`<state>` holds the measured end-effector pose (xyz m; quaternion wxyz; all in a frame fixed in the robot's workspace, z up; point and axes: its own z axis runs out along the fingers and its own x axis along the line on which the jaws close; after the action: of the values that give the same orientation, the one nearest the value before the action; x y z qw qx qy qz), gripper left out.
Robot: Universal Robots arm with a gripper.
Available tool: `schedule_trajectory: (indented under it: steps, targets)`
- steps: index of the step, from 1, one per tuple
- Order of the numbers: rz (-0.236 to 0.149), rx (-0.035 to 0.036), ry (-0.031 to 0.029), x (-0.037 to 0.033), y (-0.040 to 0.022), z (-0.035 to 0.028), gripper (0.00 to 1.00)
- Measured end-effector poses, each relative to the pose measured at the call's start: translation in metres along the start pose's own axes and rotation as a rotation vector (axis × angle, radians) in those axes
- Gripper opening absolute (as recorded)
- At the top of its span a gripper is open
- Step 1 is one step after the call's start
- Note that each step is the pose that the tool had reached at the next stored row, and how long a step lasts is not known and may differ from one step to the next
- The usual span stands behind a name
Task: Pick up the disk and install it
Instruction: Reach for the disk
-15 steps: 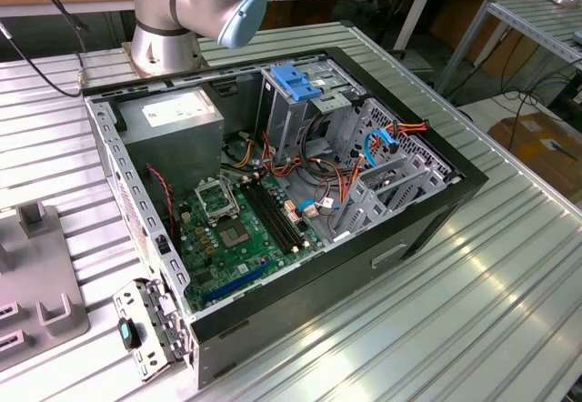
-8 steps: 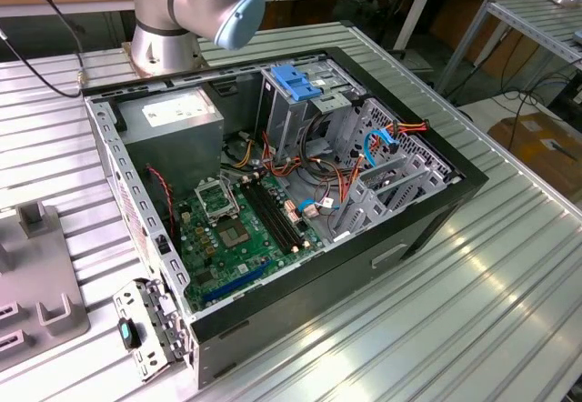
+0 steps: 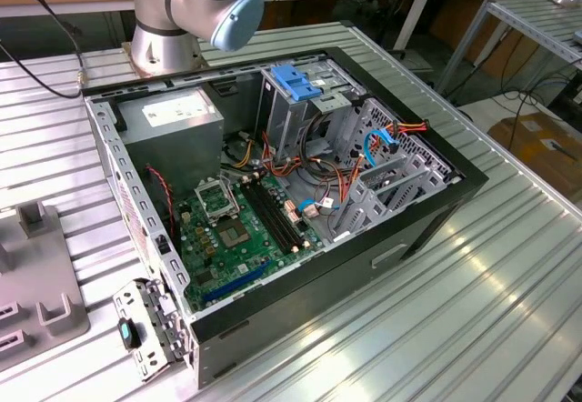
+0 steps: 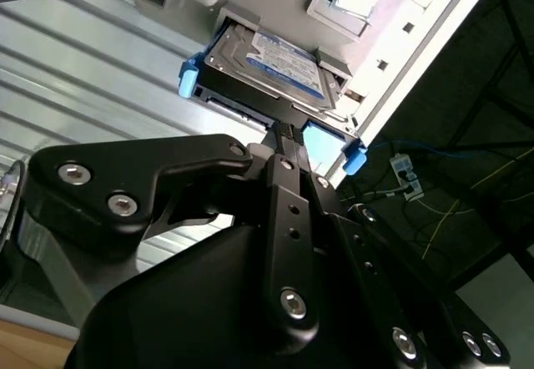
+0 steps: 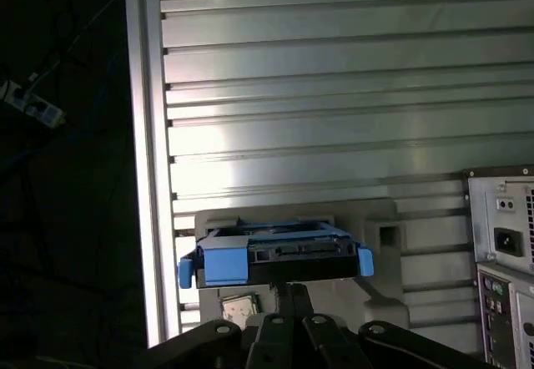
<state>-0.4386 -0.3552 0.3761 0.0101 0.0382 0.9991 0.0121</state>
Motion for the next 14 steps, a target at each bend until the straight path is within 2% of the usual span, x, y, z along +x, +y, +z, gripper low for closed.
schedule_trajectory:
  steps: [2, 6, 14]
  targets:
    - [0.000, 0.0067, 0.0073, 0.0017, 0.0009, 0.0022, 0.11]
    - [0.000, 0.0111, 0.0150, 0.0050, 0.0013, 0.0046, 0.11]
    - [-0.008, 0.0113, 0.0165, 0.0078, 0.0017, 0.0071, 0.11]
